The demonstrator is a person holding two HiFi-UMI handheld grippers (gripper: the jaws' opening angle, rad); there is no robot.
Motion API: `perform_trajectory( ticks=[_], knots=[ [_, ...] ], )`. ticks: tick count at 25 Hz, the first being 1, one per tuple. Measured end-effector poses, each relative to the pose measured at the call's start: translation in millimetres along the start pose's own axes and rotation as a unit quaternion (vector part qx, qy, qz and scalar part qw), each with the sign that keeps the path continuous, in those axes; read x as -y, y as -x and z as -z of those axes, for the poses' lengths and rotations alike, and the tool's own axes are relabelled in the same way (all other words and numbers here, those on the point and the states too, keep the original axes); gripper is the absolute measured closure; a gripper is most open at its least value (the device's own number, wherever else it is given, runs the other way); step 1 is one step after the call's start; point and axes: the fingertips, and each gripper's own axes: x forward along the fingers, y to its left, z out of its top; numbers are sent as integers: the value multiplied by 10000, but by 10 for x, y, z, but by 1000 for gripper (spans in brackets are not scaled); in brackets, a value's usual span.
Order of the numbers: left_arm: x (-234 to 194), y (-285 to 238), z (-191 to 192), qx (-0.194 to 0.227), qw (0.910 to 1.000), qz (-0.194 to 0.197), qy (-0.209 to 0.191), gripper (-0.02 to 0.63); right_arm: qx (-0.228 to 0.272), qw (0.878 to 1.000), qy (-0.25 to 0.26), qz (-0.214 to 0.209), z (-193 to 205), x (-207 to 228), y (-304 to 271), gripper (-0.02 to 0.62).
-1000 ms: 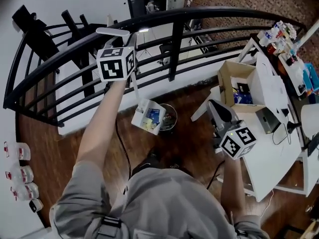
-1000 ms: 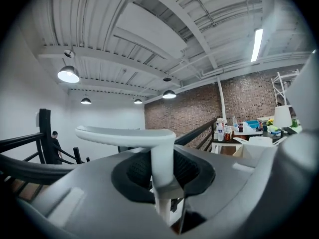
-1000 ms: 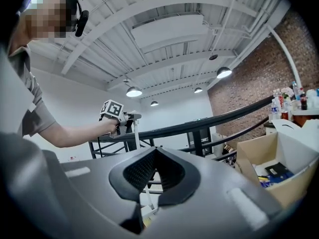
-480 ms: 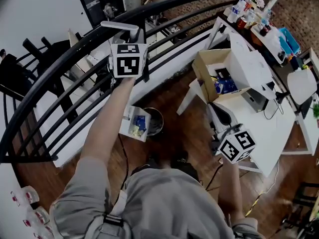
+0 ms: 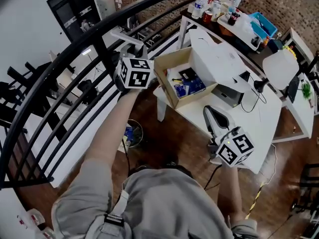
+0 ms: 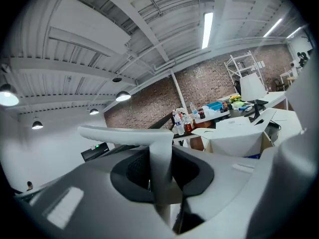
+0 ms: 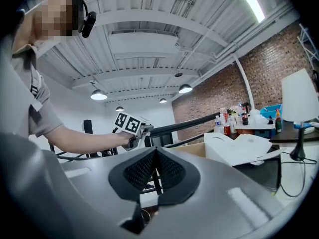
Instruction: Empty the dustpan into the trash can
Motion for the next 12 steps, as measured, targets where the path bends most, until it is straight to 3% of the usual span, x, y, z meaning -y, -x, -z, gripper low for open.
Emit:
perform_trajectory(
  ticks=[6,12],
  knots=[
    [503,-194,-52,-120,9996,2,-244,546,18,10000,-65,-5,8,448,313,592],
    [662,-230,-79,-178,9993,-73,-327,549,39,9998,-115,-153,5,627,381,592]
  ],
)
